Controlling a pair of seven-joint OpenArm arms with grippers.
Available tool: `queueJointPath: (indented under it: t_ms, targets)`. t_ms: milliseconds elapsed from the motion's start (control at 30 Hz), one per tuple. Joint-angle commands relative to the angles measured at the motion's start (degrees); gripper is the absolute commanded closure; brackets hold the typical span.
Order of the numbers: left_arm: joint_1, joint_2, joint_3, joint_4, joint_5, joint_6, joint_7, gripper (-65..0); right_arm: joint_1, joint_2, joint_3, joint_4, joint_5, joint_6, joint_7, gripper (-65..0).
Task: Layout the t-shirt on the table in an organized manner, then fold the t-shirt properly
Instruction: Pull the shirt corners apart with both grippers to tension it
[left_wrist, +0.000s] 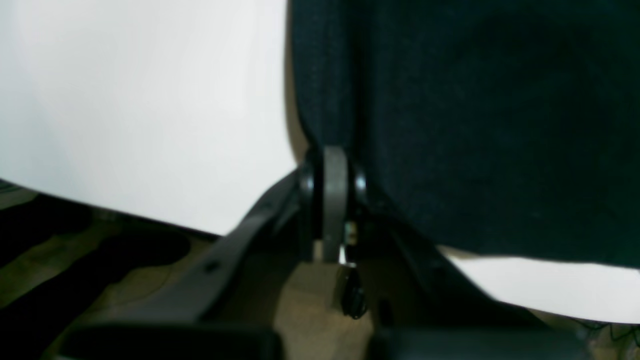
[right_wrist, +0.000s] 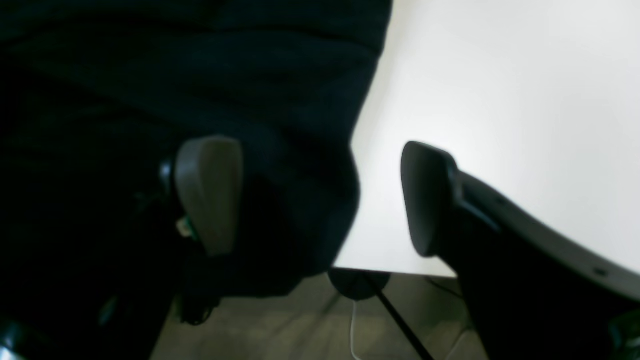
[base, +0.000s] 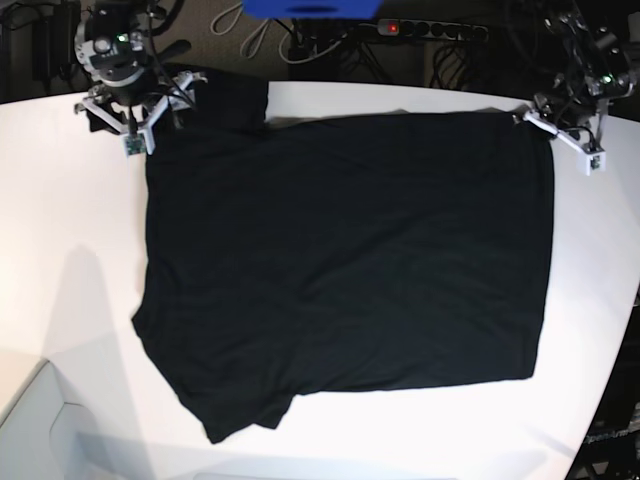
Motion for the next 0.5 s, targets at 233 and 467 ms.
queueJointPath:
  t_ms: [233,467]
  targets:
    - [0.9,-0.1,-0.1,2.3,1.2,0.0,3.5,0.0,-0.3,-0.3,0.0,-2.5,0.0,-0.2,0.8,-49.9]
    - [0.8,-0.1,-0.1,6.0,1.2,0.0,3.5,0.0,-2.7,-0.3,-3.8,-2.1,0.0,-0.2,0.4,-37.7]
